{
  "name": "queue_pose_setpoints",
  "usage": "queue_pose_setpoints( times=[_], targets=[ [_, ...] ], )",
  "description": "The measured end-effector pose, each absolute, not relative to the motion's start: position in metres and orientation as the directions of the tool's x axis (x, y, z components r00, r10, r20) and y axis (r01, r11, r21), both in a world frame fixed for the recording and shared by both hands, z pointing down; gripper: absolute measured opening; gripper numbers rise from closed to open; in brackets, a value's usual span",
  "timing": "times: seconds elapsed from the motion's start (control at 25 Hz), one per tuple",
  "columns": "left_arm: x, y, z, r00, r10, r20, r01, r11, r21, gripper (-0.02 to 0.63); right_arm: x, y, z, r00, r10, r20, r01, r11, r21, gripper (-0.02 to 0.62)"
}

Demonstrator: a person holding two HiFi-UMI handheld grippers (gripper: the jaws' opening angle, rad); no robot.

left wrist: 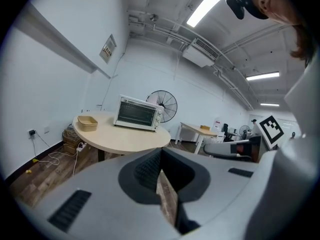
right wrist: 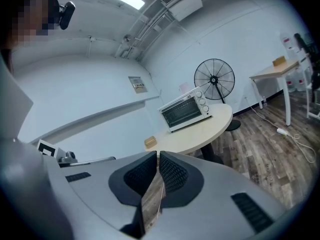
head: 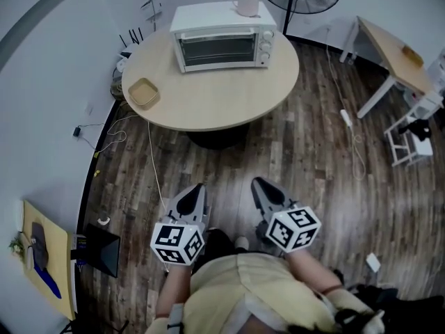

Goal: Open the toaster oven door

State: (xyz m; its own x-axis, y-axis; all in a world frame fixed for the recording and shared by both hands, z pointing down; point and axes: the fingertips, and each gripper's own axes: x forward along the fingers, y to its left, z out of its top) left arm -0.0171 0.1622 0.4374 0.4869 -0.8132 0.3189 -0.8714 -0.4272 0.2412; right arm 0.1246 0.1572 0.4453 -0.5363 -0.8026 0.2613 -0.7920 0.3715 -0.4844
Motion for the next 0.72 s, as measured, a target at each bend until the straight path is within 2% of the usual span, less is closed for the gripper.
queue_pose_setpoints(
  times=[0.4,0.72],
  targets=[
    [-0.017,0.109,0.446,0.513,-0.789,0.339,-0.858,-0.467,0.212,0.002,0.117,0.103,0.438,-0.533,-0.816,0.225,-0.765,0.350,-0.540,0.008],
    [-0.026,0.032,0.441,0.554,-0.772,0.312,-0.832,-0.509,0.220,0.003,0.103,0.037,0.435,-0.502,-0.839,0.209,-0.731,0.282,-0.622,0.096]
  ],
)
